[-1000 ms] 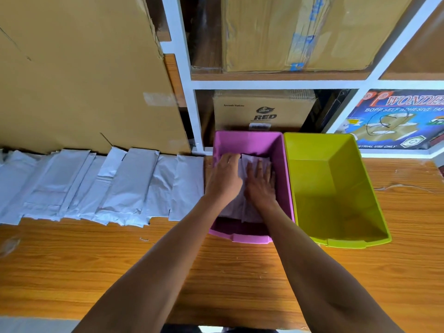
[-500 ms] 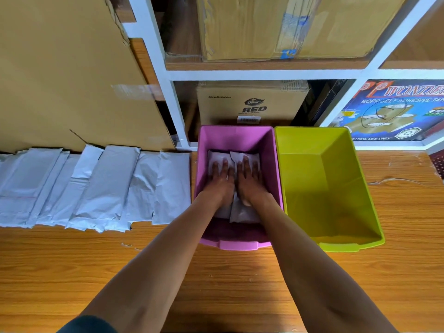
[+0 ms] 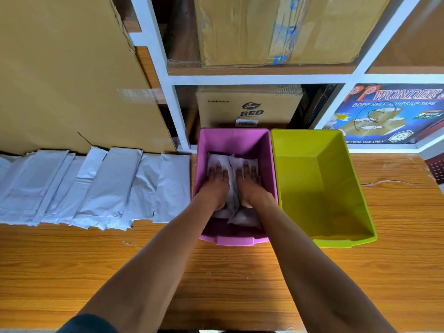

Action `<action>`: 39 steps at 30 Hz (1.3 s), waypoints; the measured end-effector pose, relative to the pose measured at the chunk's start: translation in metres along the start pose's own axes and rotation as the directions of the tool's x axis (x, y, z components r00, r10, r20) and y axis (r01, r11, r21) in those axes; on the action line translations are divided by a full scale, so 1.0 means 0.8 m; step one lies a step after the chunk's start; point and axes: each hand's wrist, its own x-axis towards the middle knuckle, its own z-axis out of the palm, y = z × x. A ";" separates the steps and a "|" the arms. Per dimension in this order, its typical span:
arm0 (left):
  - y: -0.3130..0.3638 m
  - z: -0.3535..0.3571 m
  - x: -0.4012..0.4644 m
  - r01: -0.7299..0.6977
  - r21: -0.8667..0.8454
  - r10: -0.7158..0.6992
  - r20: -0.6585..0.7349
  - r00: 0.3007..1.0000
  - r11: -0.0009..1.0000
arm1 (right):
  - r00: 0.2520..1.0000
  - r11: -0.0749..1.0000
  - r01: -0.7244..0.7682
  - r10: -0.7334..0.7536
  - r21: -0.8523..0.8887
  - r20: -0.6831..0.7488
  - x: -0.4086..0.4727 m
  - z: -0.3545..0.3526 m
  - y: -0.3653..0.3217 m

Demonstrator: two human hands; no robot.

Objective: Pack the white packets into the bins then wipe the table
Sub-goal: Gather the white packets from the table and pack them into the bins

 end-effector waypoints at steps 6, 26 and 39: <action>0.005 -0.015 -0.034 -0.034 -0.036 0.026 -0.188 0.982 0.999 | 0.954 0.998 -0.002 -0.018 -0.067 -0.298 -0.013 0.004 -0.002; -0.149 -0.022 -0.210 -0.017 -0.299 -0.197 -0.670 0.716 0.954 | 0.635 0.907 0.376 -0.105 0.187 -0.766 -0.105 -0.030 -0.187; -0.364 0.044 -0.329 0.089 -0.342 -0.286 -0.584 0.760 0.936 | 0.739 0.921 0.335 -0.125 0.199 -0.662 -0.116 0.054 -0.423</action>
